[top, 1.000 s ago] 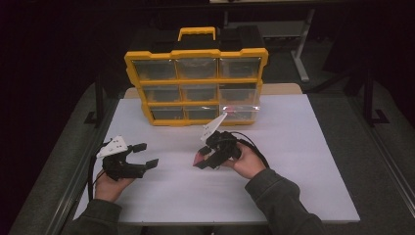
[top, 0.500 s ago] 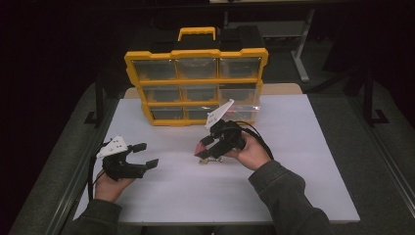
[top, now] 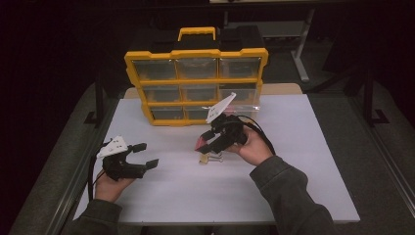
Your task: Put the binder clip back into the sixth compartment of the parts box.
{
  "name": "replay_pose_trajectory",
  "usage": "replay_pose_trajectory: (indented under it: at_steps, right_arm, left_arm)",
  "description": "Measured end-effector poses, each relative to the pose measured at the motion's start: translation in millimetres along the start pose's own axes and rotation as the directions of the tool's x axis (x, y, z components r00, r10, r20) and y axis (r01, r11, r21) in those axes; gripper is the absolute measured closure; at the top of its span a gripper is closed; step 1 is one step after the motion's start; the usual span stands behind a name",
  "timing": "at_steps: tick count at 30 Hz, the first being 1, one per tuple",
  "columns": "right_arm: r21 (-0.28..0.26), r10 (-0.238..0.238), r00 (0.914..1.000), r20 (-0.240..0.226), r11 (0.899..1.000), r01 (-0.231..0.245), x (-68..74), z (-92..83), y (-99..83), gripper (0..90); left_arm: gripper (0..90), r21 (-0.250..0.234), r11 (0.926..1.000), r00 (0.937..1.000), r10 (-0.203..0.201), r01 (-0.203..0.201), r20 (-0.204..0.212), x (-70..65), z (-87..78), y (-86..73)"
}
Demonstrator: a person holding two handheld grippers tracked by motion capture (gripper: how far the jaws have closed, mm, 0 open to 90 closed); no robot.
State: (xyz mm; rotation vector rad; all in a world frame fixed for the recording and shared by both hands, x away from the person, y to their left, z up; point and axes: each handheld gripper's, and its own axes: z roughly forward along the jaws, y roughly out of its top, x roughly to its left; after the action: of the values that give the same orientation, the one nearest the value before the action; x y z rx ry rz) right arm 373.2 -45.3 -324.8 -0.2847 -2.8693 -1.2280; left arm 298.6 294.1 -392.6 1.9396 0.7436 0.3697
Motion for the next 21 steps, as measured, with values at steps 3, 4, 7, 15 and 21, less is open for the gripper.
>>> replay_pose_trajectory:
  at_steps: [3,4,7,15,21]
  right_arm:
    - [-0.004,-0.008,0.9999,0.010,1.000,0.008,-2.6,-5.7,3.5,48.4]
    - [-0.011,-0.003,0.9999,0.012,1.000,0.003,-3.3,-8.9,5.3,48.4]
    - [-0.016,0.004,0.9998,0.020,1.000,-0.003,-5.8,-17.6,9.5,48.3]
    - [-0.044,0.001,0.9986,0.053,0.999,0.001,-11.1,-43.7,22.3,48.4]
    - [-0.046,0.012,0.9973,0.072,0.999,-0.009,-18.1,-56.7,27.7,48.4]
  left_arm:
    - [21.4,0.006,1.0000,1.0000,-0.005,0.005,-0.001,0.1,-0.8,0.2]
    - [21.4,-0.002,1.0000,1.0000,-0.006,0.006,0.000,0.3,-0.4,0.0]
    - [21.4,0.002,1.0000,1.0000,-0.009,0.009,-0.003,0.1,-1.0,0.5]
    - [21.4,-0.002,0.9999,0.9999,-0.015,0.015,-0.001,-0.9,-0.6,0.3]
    - [21.4,-0.004,0.9999,0.9999,-0.013,0.013,0.000,-0.4,-0.8,0.5]
